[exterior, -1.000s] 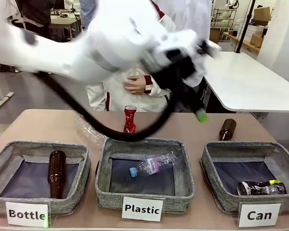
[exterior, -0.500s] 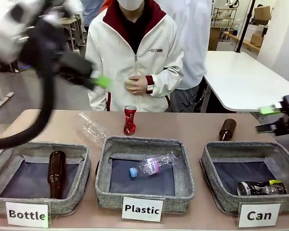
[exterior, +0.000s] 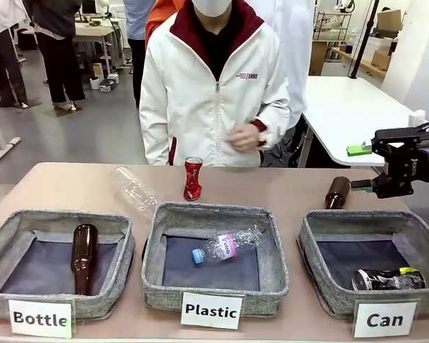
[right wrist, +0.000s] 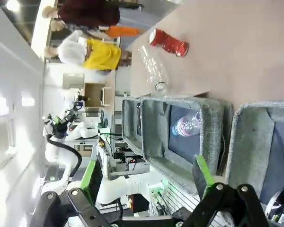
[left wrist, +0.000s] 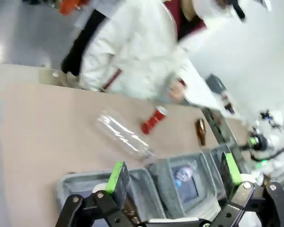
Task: Sort the can waste into the basket.
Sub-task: Pick up the can waste from the table and place it in the right Fabric basket.
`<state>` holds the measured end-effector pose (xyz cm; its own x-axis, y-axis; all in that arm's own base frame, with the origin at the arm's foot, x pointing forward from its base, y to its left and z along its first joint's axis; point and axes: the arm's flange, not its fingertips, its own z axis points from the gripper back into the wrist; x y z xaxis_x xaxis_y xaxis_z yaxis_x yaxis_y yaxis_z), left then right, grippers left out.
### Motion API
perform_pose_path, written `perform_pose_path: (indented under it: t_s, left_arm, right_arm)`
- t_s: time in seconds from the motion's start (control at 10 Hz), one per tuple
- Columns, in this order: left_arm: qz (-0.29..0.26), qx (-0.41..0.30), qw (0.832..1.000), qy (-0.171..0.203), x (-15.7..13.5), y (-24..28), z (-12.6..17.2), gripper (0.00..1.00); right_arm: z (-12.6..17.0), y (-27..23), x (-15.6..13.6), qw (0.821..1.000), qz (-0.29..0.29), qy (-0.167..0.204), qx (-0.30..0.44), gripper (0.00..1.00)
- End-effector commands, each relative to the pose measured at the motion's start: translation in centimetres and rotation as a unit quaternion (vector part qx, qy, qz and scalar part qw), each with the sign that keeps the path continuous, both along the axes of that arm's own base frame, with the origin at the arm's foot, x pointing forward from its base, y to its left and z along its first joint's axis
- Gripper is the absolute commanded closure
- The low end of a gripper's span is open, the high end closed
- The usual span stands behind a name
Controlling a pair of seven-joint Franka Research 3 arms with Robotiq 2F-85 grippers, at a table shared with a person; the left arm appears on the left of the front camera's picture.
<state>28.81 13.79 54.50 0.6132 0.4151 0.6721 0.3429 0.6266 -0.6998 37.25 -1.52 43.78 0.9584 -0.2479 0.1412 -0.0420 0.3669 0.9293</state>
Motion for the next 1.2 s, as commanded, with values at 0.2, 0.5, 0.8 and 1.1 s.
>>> perform_pose_path:
  t_s: [0.2,0.5,0.8,1.1]
  left_arm:
    - [-0.045,0.011,0.999,0.004,0.92,-3.97,1.02,0.00]
    - [-0.045,0.011,0.999,0.004,0.92,-3.97,1.02,0.00]
    - [-0.045,0.011,0.999,0.004,0.92,-3.97,1.02,0.00]
    - [-0.045,0.011,0.999,0.004,0.92,-3.97,1.02,0.00]
  right_arm:
    - [-0.18,0.74,-0.40,0.999,0.033,0.002,0.008,0.00]
    - [-0.18,0.74,-0.40,0.999,0.033,0.002,0.008,0.00]
    - [-0.18,0.74,-0.40,0.999,0.033,0.002,0.008,0.00]
    - [-0.18,0.74,-0.40,0.999,0.033,0.002,0.008,0.00]
